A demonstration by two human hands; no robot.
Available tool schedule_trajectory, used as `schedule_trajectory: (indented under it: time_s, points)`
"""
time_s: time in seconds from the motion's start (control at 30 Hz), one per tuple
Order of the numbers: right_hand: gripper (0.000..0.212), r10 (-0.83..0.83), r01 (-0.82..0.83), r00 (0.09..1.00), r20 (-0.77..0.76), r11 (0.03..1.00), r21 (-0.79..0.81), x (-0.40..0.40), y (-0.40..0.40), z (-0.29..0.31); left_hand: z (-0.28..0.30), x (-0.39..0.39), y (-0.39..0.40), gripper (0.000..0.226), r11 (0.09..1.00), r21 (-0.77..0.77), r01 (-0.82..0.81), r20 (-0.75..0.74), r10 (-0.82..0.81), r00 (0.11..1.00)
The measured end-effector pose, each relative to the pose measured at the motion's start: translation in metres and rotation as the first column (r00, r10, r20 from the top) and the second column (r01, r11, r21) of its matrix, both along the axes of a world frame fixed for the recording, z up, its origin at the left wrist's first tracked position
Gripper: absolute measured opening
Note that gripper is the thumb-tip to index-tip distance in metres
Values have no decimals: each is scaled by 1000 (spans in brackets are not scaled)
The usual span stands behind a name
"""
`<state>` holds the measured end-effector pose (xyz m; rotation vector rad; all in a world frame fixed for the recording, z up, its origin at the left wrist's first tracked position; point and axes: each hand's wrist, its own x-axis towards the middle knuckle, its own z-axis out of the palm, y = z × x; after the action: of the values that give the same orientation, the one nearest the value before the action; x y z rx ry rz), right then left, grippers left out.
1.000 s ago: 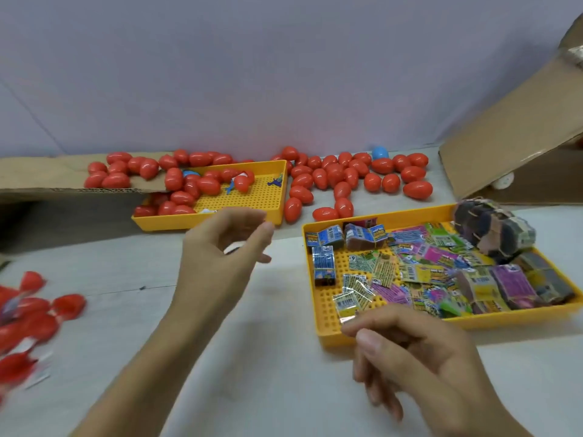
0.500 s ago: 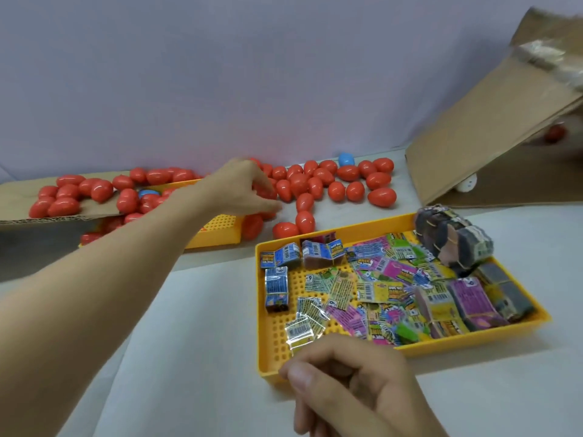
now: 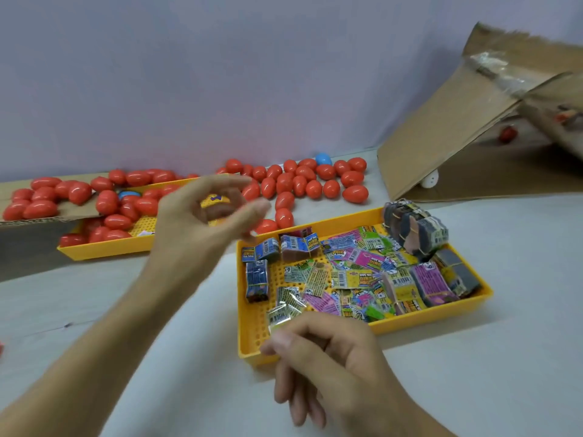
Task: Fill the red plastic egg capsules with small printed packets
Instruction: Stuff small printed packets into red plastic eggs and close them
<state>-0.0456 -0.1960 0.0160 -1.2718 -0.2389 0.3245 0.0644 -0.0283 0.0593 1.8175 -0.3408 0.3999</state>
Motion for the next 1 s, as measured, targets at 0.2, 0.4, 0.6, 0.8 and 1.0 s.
schedule_trajectory:
  time_s: [0.2,0.4,0.6,0.8,1.0]
  points:
    - [42,-31,33,999,-28,998,61,-2,0,0,-9,-105,-15,51,971,-234,50,19,-46,999]
    - [48,68,-70,997,-29,992,-101,-9,-10,8,-27,-134,-23,54,972,-229,59,31,-53,998]
    - [43,113,-102,993,43,972,-210,-13,-21,20,-31,-142,-17,60,974,-201,109,48,-101,994]
    - [40,25,-12,998,54,976,-218,-10,-24,23,-28,-147,-15,29,951,-303,64,-141,-111,984]
    - [49,3,14,997,77,976,-219,-8,-25,19,-28,-146,-15,30,914,-402,50,-281,-176,943]
